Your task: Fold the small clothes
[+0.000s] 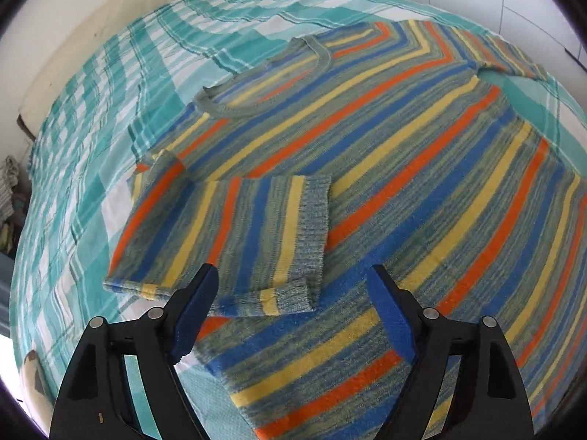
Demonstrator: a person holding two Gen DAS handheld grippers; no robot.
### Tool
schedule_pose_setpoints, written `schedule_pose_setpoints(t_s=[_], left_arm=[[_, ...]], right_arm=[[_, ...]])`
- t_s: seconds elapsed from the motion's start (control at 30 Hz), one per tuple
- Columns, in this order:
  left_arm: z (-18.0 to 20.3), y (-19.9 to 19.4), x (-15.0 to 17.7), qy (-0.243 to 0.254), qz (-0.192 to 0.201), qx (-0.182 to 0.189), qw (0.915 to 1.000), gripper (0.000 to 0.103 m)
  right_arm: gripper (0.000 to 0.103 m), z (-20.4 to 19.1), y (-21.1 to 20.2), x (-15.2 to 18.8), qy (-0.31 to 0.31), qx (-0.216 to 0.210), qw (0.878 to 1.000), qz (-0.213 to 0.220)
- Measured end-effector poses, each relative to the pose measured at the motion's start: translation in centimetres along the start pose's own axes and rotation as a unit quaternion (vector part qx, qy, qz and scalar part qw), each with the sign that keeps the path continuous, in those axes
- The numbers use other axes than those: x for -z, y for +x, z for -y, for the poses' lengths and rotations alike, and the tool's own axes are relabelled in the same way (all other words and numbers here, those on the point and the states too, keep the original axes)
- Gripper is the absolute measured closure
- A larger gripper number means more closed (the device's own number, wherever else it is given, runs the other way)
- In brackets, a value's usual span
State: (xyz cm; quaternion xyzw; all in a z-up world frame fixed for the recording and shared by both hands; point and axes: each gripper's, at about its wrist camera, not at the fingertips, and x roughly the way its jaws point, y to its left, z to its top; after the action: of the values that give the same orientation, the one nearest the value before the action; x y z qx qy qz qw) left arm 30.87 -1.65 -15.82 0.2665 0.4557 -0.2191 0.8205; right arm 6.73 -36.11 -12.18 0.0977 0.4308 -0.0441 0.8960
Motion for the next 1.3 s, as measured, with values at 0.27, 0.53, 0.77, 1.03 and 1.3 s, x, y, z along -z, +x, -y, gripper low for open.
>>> schedule_pose_setpoints(t_s=[0.27, 0.53, 0.77, 1.03, 1.3], left_arm=[[-5.4, -1.5, 0.6, -0.186, 0.018, 0.080, 0.9792, 0.098], [-22.5, -8.4, 13.5, -0.575, 0.113, 0.019, 0.8102, 0.098], [-24.1, -6.8, 19.4, -0.654, 0.097, 0.004, 0.7504, 0.098], [-25.3, -6.0, 22.4, -0.687, 0.081, -0.002, 0.7220, 0.100], [-24.4, -4.3, 24.9, -0.701, 0.065, 0.004, 0.7100, 0.095]], right_arm=[[0.026, -0.4, 0.0, 0.0, -0.009, -0.003, 1.000, 0.003], [0.026, -0.2, 0.0, 0.1, 0.001, -0.012, 1.000, 0.007], [0.026, -1.1, 0.5, 0.4, -0.019, -0.017, 1.000, -0.004], [0.026, -0.9, 1.0, 0.6, -0.016, -0.013, 1.000, -0.012], [0.026, -1.1, 1.4, 0.6, -0.024, -0.013, 0.999, -0.019]])
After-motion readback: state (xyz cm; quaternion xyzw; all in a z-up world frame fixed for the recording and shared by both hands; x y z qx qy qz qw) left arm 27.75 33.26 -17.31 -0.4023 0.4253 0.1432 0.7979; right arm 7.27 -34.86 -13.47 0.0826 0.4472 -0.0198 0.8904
